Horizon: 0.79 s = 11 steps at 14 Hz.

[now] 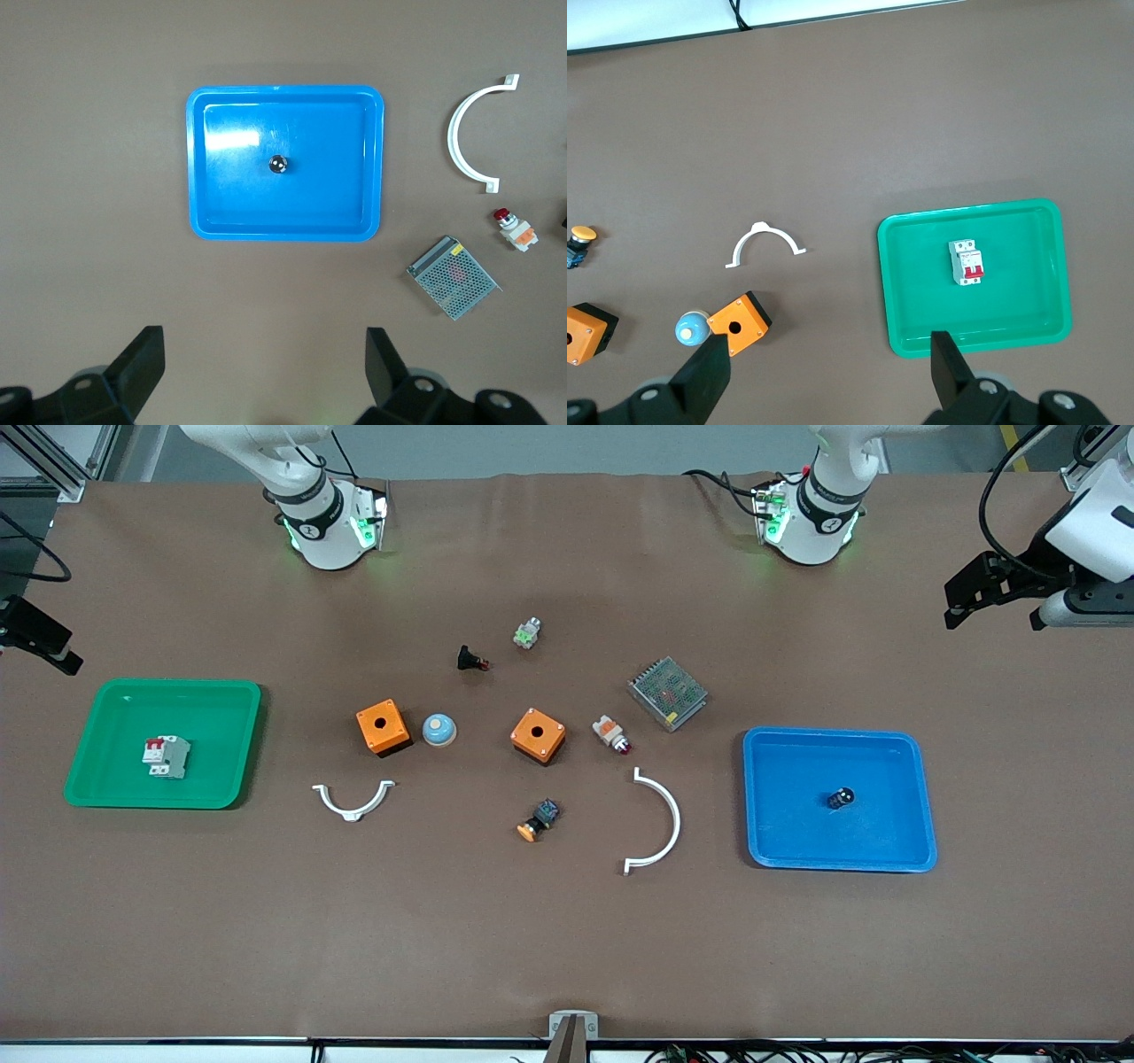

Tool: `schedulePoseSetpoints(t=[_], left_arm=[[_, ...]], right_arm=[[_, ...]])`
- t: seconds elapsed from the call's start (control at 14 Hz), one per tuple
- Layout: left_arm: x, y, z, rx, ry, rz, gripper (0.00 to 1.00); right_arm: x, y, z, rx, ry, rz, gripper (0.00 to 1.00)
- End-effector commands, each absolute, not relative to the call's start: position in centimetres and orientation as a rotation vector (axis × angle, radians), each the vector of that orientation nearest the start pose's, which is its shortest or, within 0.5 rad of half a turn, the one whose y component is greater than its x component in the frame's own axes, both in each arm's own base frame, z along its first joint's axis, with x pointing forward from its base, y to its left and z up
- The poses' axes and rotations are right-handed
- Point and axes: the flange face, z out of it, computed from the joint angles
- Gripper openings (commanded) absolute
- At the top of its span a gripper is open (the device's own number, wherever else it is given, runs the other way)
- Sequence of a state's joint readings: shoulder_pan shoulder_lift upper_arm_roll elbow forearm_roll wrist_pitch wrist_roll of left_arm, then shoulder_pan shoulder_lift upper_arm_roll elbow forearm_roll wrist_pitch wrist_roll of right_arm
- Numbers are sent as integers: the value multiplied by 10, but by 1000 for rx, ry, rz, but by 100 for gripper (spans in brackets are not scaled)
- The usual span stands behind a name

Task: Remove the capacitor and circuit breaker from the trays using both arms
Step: 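Reach the left gripper to the capacitor while the right gripper reaches the breaker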

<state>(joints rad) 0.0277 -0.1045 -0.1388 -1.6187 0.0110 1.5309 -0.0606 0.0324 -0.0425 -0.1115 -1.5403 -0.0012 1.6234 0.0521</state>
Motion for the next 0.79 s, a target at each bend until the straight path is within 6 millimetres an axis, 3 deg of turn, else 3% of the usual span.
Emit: schedulePoseSetpoints(t=[0.0,0.14,0.29,0.5,0.71], left_arm=[[516,-57,657,-3119,87,-20,100],[524,-52,645,-3116,77,15,100],[544,-47,618,-3103,76,65,100],[572,-31,555,-3107,40,35,100],[583,-24,472,-3110,35,42,100]], right_arm=[[547,-48,671,-3131,224,-190,100],[547,-48,671,-3131,224,-190,100],[547,-48,672,-3131,224,-193,100],[547,-48,670,-3130,224,-185,100],[559,-40,648,-3138,200,-111,100]])
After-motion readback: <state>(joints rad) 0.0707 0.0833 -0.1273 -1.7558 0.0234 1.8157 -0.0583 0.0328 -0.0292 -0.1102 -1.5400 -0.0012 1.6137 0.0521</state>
